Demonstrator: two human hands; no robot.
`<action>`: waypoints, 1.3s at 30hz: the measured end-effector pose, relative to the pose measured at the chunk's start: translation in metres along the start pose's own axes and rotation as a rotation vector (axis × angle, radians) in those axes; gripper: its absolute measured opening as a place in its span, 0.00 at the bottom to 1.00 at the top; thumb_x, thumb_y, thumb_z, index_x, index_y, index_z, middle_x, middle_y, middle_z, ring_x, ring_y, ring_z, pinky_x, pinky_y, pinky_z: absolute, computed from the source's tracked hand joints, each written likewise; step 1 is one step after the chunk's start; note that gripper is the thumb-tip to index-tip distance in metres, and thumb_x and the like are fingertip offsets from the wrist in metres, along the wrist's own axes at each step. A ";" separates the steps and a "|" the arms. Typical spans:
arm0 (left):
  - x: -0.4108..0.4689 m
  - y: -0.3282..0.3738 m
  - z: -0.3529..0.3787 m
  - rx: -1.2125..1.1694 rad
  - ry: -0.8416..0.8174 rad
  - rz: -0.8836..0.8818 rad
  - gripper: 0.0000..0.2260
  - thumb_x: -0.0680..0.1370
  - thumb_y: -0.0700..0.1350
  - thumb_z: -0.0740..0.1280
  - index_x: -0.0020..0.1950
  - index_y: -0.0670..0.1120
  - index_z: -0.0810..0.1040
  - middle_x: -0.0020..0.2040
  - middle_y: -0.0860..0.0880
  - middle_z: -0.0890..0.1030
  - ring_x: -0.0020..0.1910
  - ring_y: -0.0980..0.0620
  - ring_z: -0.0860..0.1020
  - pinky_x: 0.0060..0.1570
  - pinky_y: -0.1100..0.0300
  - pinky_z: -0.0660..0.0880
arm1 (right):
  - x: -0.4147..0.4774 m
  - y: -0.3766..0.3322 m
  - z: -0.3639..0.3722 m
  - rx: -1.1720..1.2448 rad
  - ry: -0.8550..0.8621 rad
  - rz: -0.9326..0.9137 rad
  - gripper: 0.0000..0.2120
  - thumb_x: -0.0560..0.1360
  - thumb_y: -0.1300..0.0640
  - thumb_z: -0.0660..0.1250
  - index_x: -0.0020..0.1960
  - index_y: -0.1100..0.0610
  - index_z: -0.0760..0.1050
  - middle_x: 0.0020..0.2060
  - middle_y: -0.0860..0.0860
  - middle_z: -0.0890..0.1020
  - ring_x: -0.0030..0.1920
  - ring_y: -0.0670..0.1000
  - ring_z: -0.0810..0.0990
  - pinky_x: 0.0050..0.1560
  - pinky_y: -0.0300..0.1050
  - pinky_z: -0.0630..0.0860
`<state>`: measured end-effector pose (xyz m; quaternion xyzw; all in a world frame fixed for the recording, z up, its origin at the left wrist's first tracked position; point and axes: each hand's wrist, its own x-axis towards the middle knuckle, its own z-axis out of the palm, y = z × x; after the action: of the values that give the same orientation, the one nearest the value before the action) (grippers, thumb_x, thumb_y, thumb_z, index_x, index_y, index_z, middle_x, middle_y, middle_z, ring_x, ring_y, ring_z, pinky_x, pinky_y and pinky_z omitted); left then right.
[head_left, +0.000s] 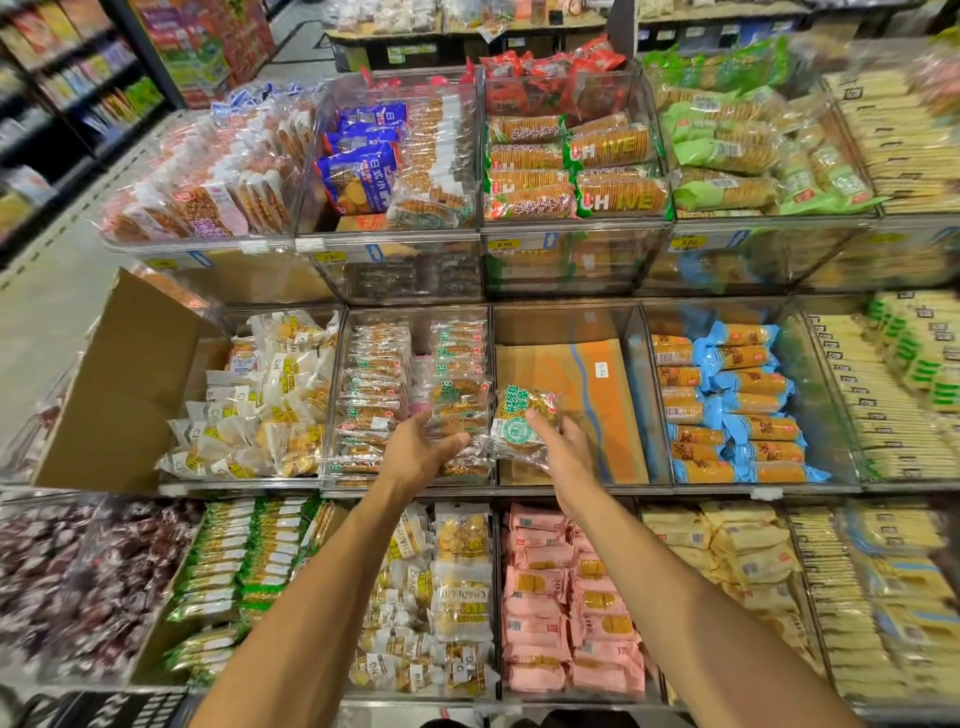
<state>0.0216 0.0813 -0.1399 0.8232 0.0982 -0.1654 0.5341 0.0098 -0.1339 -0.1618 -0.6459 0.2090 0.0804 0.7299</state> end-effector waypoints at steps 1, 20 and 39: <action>-0.002 0.000 0.001 0.038 -0.005 0.004 0.35 0.74 0.60 0.75 0.76 0.47 0.71 0.67 0.51 0.82 0.65 0.49 0.81 0.62 0.57 0.77 | 0.000 0.000 0.000 -0.006 0.002 0.006 0.45 0.73 0.32 0.72 0.82 0.52 0.62 0.78 0.49 0.69 0.76 0.55 0.68 0.74 0.58 0.65; 0.040 0.016 0.011 -0.013 0.191 -0.201 0.24 0.80 0.61 0.70 0.49 0.38 0.80 0.44 0.39 0.86 0.39 0.43 0.83 0.46 0.43 0.84 | 0.001 -0.002 -0.005 -0.075 0.014 0.030 0.28 0.79 0.41 0.70 0.75 0.51 0.72 0.61 0.43 0.77 0.63 0.48 0.74 0.62 0.47 0.66; 0.013 0.011 0.044 0.423 0.511 0.065 0.28 0.85 0.66 0.52 0.79 0.53 0.51 0.51 0.46 0.83 0.40 0.43 0.84 0.45 0.37 0.83 | 0.000 -0.003 0.001 -0.013 0.053 0.042 0.39 0.67 0.29 0.74 0.72 0.47 0.76 0.65 0.43 0.80 0.67 0.51 0.77 0.70 0.55 0.72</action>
<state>0.0302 0.0368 -0.1515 0.9335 0.1661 0.0468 0.3143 0.0112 -0.1337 -0.1590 -0.6480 0.2412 0.0802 0.7180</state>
